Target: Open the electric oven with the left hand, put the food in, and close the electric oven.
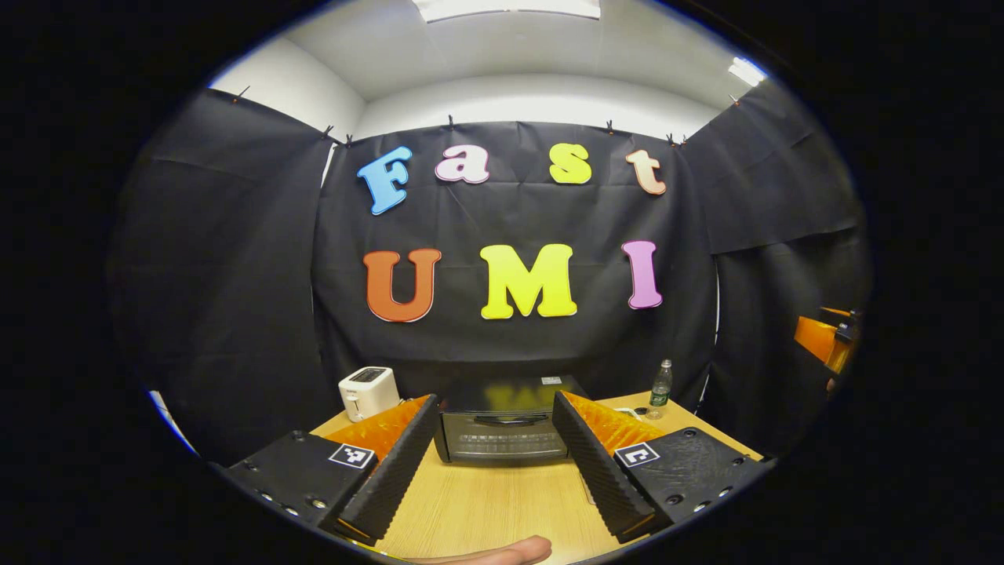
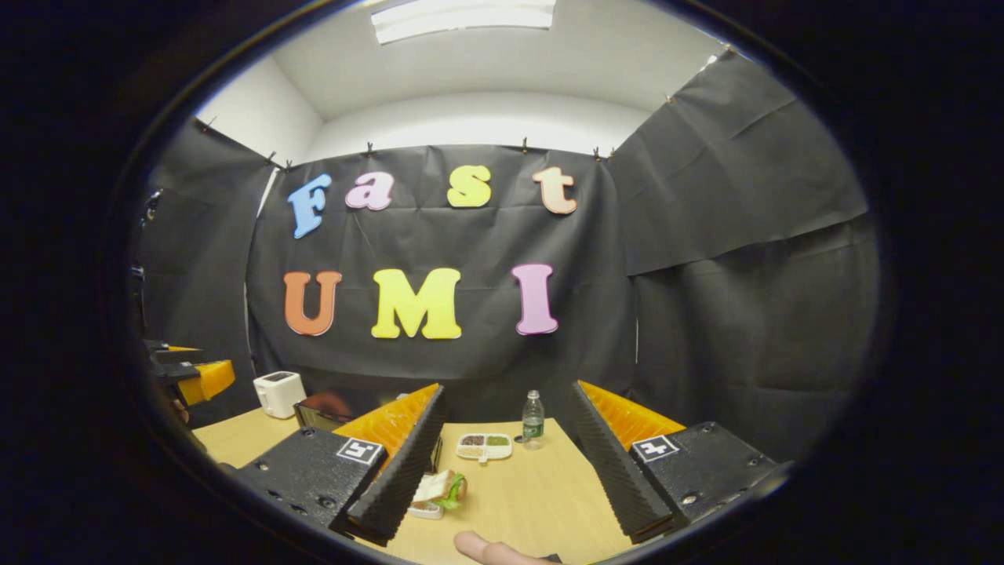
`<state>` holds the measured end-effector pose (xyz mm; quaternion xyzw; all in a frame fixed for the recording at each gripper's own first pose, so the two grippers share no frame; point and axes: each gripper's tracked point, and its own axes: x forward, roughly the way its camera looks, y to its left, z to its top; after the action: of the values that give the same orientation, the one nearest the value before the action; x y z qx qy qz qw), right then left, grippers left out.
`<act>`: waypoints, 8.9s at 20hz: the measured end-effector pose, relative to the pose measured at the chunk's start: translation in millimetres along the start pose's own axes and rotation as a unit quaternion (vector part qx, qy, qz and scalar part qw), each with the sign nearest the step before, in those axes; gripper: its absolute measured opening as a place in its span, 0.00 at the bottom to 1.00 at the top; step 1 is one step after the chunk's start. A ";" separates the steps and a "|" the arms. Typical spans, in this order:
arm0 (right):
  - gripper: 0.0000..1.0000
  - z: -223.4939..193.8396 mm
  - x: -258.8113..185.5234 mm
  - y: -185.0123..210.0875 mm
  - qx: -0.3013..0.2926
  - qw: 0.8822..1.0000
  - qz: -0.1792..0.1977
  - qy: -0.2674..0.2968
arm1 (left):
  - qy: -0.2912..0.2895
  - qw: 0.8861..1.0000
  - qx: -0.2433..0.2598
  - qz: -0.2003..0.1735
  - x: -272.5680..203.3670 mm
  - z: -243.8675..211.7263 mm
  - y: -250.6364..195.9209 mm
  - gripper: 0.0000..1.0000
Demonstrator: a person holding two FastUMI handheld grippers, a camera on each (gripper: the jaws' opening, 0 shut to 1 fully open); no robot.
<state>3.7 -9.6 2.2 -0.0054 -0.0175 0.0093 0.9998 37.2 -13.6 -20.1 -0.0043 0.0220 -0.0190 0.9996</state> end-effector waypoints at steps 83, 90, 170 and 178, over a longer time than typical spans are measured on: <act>0.96 -81.4 76.9 -61.6 0.005 0.997 -0.020 0.068 | 0.228 0.972 -0.041 -0.022 77.6 -279.8 -28.9 0.96; 0.96 -105.5 111.4 -33.2 0.015 0.991 0.031 0.126 | 0.102 0.994 -0.026 -0.010 47.5 -148.1 -13.5 0.95; 0.36 -345.1 308.3 364.8 0.519 0.834 0.042 0.182 | -0.004 0.999 -0.025 0.024 -55.1 -77.0 124.0 0.95; 0.37 -360.8 336.3 371.1 0.477 0.862 0.029 0.170 | 0.006 0.999 -0.021 0.024 -47.0 -85.6 122.0 0.95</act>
<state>345.6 363.9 -350.8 0.4697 0.1600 0.0440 0.8671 -8.8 109.4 -104.7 -0.0248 0.0289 0.0052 0.9993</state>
